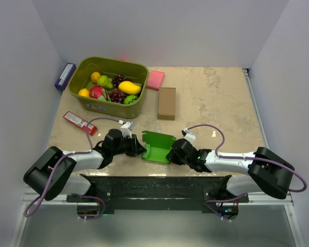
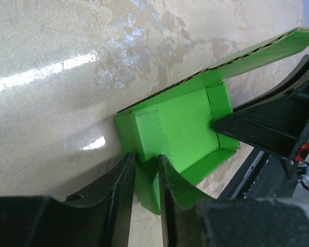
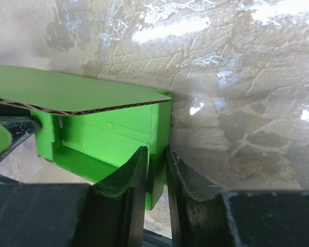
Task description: Fold the paper box
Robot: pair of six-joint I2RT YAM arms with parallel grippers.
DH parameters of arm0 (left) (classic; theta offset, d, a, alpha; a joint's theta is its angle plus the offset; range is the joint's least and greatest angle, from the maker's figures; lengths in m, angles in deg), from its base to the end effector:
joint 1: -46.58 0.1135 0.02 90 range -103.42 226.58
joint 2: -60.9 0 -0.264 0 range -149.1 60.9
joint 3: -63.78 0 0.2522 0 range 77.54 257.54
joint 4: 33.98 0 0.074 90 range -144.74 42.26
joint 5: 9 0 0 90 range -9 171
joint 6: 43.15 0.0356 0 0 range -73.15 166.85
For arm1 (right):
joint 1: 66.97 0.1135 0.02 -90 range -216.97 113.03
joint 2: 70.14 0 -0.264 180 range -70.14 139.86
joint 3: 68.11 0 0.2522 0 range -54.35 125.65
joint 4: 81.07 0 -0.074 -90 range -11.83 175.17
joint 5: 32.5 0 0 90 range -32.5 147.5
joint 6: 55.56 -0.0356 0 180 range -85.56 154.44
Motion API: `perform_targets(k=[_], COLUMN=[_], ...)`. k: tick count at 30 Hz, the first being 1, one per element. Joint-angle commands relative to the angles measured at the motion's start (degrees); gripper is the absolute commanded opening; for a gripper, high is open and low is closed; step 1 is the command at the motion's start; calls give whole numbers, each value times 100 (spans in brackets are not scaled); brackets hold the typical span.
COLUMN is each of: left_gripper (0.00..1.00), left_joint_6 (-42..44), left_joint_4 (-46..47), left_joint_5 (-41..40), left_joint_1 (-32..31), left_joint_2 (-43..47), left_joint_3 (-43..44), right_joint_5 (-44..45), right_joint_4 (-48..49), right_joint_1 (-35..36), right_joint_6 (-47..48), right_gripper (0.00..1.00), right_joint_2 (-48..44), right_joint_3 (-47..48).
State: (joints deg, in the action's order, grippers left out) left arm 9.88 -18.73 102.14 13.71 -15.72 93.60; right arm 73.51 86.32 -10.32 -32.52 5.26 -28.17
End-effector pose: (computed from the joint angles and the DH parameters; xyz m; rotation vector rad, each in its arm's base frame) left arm 0.1803 -0.1318 0.1304 0.1560 2.2822 -1.0767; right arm 0.1353 0.1877 0.1422 0.3555 2.4548 0.6719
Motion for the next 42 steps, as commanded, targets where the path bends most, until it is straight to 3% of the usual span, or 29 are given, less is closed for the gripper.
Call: perform_targets(k=[1,6,18,27,31,42], left_gripper=[26,20,0,0,0,0], left_joint_6=[-47,67,761,1130,1210,1017], left_joint_4=[245,-53,-2153,-3162,-3850,-4396], left_joint_5=[-101,-462,-2579,-4003,-5222,-5771], left_joint_1=[-229,-519,-1450,-2284,-2777,-3183], left_joint_2=[-90,-160,-345,-915,-1337,-1830], left_joint_3=[99,284,1242,1891,2375,2859], right_joint_5=[209,218,324,377,412,631], right_joint_4=[35,17,-88,-228,-308,-695], right_joint_1=[84,101,154,154,154,154], right_joint_6=[122,139,139,166,148,51], right_gripper=[23,23,25,24,24,22], right_joint_2=[159,195,160,318,327,177], right_joint_3=[160,178,204,265,292,318])
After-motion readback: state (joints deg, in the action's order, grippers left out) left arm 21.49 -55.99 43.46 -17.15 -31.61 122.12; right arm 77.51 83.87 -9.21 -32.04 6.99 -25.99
